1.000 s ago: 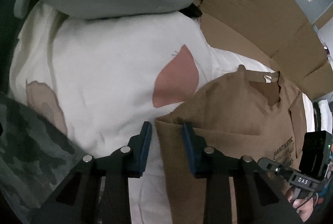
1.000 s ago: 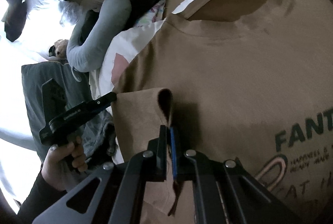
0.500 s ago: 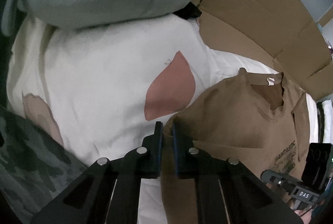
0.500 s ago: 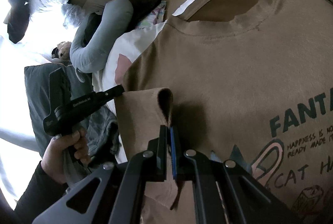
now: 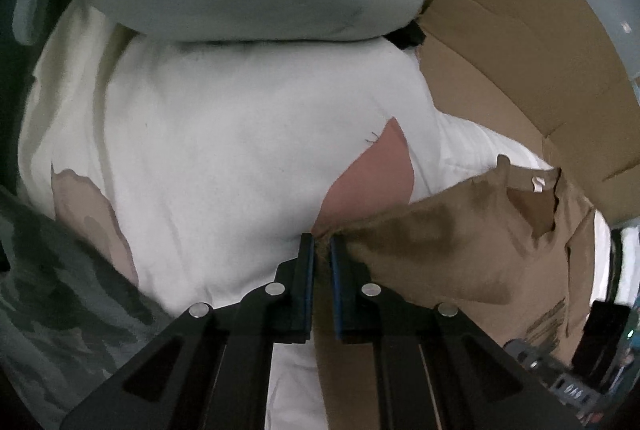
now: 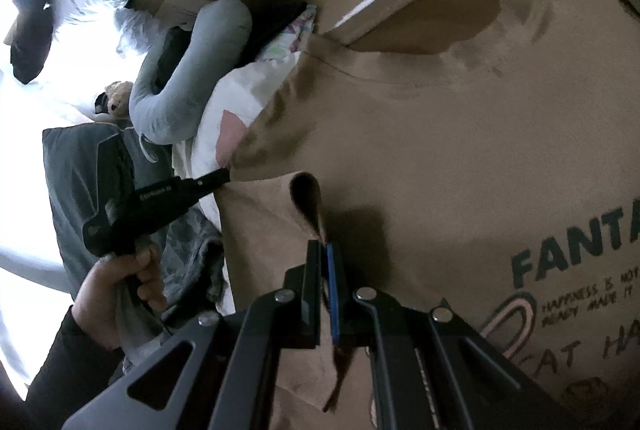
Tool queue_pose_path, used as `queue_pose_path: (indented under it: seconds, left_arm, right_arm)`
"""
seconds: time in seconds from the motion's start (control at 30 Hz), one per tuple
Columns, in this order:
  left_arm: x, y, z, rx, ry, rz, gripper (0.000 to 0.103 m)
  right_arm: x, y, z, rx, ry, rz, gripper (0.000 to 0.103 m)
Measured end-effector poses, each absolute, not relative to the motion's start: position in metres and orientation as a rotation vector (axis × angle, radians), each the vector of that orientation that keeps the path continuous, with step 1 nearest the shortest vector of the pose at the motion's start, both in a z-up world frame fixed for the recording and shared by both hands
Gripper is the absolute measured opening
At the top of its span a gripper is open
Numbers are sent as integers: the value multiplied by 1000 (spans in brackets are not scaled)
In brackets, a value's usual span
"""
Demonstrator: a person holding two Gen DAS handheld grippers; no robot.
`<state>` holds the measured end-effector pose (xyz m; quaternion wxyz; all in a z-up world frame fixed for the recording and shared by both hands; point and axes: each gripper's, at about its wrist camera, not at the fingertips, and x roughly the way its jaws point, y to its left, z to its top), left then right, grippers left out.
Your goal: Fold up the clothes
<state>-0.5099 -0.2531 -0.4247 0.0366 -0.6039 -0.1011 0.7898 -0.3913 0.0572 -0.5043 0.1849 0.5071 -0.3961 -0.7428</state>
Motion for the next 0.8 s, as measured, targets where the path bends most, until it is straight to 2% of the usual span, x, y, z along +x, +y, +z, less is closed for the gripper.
queue_pose_path:
  seconds: [0.43, 0.8]
  left_arm:
    - [-517, -258, -423, -1891, -482, 2437, 8]
    - [-496, -249, -383, -1748, -403, 2497, 8]
  right_arm:
    - [-378, 62, -512, 1467, -1157, -2156, 2]
    - [-379, 74, -519, 1495, -1252, -2137, 6]
